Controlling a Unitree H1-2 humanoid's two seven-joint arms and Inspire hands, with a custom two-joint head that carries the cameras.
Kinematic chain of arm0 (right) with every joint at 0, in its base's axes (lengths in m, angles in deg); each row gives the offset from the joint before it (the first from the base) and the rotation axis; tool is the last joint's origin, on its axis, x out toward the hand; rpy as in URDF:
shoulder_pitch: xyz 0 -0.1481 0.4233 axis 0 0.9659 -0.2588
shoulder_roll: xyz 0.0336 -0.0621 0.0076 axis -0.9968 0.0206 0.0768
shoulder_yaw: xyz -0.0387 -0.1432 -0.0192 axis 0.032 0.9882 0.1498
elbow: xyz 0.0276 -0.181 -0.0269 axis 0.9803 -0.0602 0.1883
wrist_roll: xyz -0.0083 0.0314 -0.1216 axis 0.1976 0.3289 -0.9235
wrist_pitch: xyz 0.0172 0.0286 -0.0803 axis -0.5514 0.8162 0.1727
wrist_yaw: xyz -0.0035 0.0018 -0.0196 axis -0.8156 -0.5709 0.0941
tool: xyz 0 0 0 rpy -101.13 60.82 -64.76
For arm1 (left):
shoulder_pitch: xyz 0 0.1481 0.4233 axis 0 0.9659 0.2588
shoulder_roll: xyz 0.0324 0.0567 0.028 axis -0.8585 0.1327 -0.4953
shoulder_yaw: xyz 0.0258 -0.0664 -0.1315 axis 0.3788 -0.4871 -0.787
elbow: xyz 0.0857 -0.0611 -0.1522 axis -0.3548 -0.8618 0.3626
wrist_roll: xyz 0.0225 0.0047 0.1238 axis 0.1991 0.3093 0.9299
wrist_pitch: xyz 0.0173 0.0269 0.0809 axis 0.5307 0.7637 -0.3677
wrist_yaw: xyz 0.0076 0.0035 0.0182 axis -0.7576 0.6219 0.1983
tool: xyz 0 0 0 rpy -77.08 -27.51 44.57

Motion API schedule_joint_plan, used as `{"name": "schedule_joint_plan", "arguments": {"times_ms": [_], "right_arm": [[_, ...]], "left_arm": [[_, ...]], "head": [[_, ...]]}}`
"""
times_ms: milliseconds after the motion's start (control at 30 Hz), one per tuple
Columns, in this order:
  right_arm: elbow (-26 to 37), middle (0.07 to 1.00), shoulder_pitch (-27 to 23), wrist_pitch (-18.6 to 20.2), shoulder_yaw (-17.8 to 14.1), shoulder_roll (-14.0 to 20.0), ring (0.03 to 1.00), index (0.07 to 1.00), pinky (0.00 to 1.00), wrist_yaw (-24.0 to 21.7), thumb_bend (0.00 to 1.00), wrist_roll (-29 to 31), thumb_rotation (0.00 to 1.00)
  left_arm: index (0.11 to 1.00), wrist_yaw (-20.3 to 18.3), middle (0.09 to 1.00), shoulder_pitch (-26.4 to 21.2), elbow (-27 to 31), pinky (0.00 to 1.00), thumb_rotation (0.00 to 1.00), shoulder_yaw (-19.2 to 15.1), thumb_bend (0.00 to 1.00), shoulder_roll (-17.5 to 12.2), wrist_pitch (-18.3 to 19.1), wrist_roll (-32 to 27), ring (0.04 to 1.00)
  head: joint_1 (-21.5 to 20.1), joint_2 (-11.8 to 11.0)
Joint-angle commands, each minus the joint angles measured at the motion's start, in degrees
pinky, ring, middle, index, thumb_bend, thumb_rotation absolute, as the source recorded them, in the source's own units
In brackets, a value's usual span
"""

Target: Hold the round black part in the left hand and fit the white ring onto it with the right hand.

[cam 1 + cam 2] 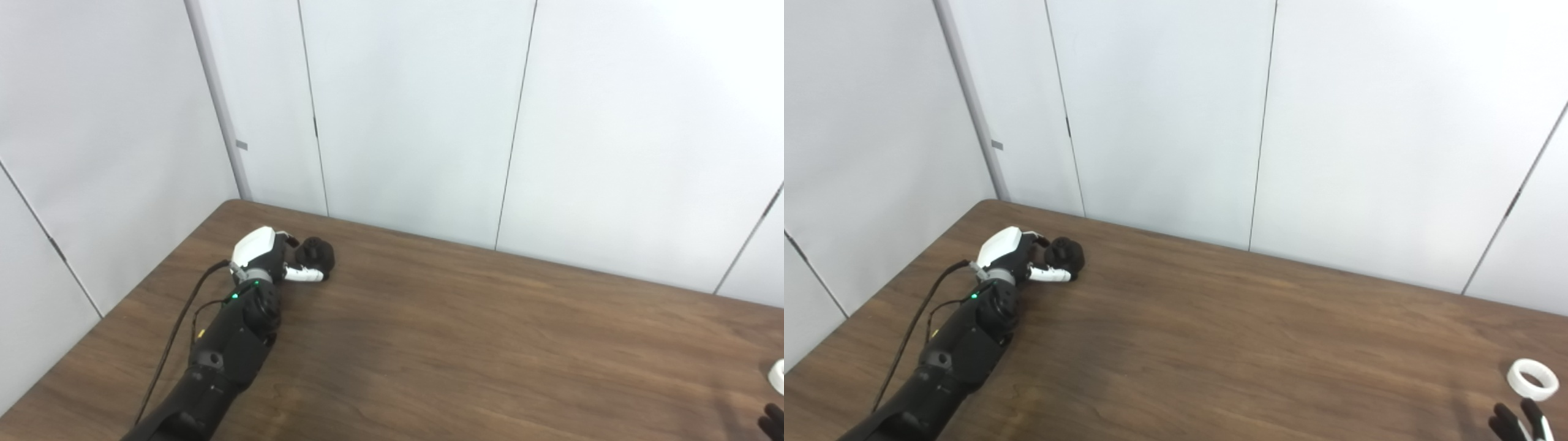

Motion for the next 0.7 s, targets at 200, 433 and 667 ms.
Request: {"name": "schedule_joint_plan", "arguments": {"times_ms": [200, 433, 667], "right_arm": [[-1.9, 0.931, 2.7, -0.8, 0.7, -1.8, 0.923, 1.000, 1.00, 0.4, 0.43, 0.7, 1.00], [-2.2, 0.928, 2.6, -1.2, 0.7, -1.9, 0.917, 1.000, 1.00, 0.7, 0.44, 0.3, 1.00], [-1.4, 0.930, 2.9, -0.2, 0.8, -1.9, 0.917, 1.000, 1.00, 0.7, 0.43, 0.0, 1.00]], "left_arm": [[0.756, 0.0, 0.891, -2.7, 1.5, 1.00, 0.31, 0.5, 0.89, -1.5, 0.3, 0.8, 0.962], [0.751, -0.2, 0.890, -2.5, 1.6, 1.00, 0.29, 0.1, 0.87, -1.5, 0.3, 0.3, 0.962], [0.759, -0.1, 0.892, -2.6, 1.2, 1.00, 0.30, -0.2, 0.87, -1.4, 0.0, -0.8, 0.960]], "head": [[0.1, 0.0], [0.1, 0.0], [-0.1, 0.1]]}}
